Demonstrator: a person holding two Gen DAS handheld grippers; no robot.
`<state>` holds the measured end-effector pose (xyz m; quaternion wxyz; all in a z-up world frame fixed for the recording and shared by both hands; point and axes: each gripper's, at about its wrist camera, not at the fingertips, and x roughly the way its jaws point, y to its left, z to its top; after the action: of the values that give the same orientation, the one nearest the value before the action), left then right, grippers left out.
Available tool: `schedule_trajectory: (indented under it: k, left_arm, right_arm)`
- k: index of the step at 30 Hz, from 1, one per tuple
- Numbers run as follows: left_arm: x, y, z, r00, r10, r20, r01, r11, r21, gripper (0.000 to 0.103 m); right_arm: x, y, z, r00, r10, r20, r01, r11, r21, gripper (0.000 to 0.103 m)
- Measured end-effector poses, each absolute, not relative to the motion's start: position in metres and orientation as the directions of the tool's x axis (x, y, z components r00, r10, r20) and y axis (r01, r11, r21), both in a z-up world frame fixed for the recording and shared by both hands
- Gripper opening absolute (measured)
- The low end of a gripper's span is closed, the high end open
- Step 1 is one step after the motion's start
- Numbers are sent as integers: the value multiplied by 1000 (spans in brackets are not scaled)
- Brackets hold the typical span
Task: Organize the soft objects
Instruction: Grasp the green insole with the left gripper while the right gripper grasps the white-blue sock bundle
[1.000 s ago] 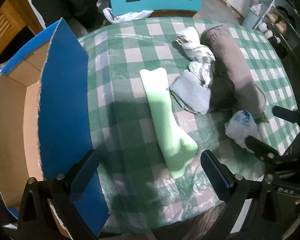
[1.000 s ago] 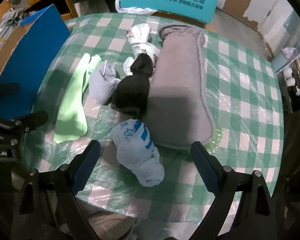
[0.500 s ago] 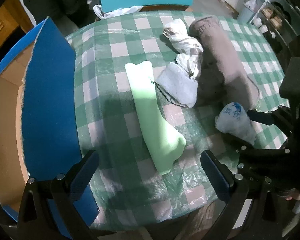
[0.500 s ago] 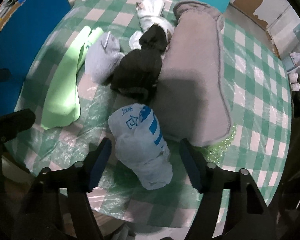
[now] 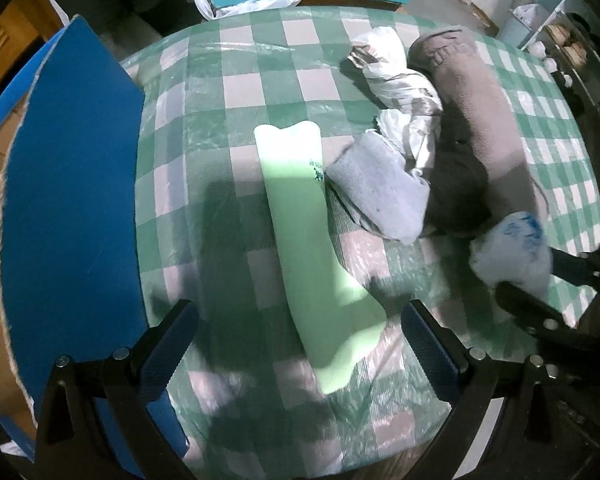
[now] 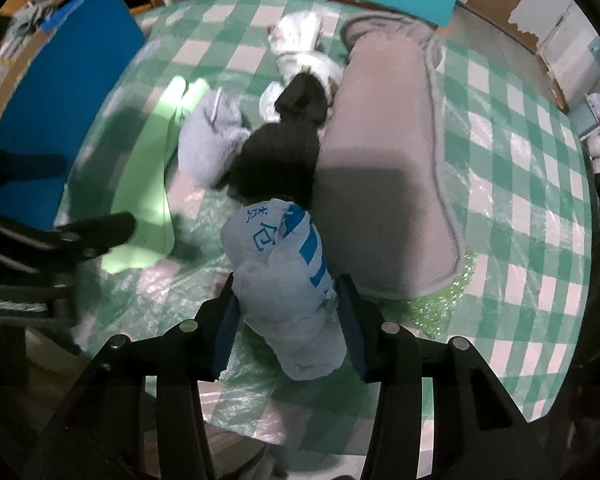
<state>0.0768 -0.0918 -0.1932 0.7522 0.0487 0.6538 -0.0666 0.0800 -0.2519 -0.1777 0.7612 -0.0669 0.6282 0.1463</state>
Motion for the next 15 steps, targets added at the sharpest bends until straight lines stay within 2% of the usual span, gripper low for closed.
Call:
schedule_trajectory:
  k: [15]
  left_arm:
    - [112,-105,-212,113,0,-994,129,991,15,102]
  right_arm:
    - [88,-273,-163,195,187,-963,-258,957,134,46]
